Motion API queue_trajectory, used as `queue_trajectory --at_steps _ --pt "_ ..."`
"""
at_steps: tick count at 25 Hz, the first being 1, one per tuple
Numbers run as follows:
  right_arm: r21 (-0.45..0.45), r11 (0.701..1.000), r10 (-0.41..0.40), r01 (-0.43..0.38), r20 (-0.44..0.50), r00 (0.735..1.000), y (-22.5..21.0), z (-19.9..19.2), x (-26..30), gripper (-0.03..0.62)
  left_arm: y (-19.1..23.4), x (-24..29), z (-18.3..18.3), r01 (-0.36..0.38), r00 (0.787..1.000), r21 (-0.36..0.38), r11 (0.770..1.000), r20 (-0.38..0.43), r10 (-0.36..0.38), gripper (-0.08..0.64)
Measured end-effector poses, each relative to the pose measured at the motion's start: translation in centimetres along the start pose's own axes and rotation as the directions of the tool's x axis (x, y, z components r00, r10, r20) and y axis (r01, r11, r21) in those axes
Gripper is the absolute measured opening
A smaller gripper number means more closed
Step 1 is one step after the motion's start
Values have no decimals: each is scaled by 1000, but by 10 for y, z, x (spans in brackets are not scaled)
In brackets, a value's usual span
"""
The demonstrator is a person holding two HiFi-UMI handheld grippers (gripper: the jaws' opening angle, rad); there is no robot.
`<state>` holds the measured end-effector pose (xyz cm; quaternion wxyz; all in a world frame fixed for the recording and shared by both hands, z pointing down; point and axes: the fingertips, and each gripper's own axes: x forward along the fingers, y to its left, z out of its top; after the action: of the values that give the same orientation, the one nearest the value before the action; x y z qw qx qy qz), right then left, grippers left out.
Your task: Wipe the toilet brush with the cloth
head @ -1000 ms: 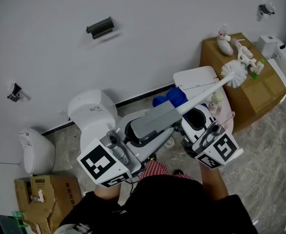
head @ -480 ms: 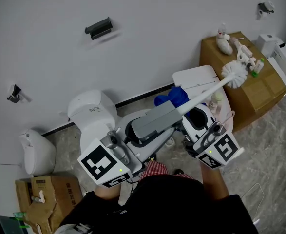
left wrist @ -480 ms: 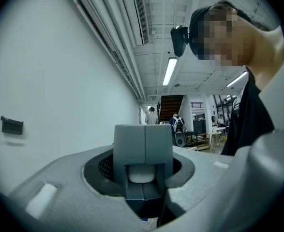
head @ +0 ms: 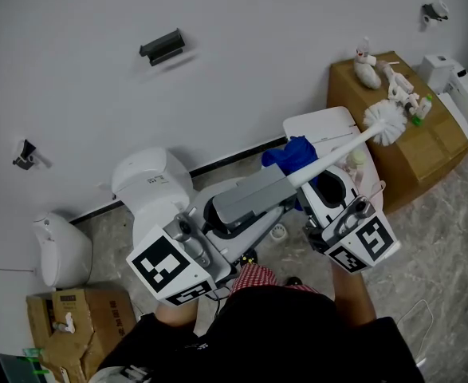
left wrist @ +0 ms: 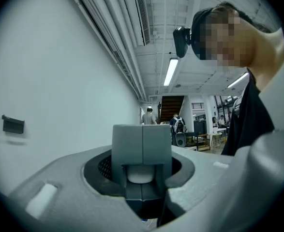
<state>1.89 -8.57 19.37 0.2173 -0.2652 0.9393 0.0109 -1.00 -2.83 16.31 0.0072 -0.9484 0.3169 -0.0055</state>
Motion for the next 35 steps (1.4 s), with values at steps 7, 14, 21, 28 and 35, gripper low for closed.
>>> queue_trajectory --at_steps 7,14,21,28,35 --pt "-7 1000 -24 24 6 1000 -7 2 -5 66 1 -2 0 -14 1000 10 1000 4 14 163" --pt "3 999 -49 49 10 999 -11 2 -8 67 0 -10 -1 -19 1000 12 1000 1 19 163" --pt "18 997 -72 72 7 997 -23 0 -15 67 0 -7 -5 -29 1000 12 1000 -8 29 163" --pt "31 996 -89 89 6 996 -39 3 -22 66 0 6 -5 -28 1000 7 1000 -14 28 163" --pt "49 992 -117 116 13 993 -44 2 -27 66 -1 2 -6 -22 1000 4 1000 -17 22 163"
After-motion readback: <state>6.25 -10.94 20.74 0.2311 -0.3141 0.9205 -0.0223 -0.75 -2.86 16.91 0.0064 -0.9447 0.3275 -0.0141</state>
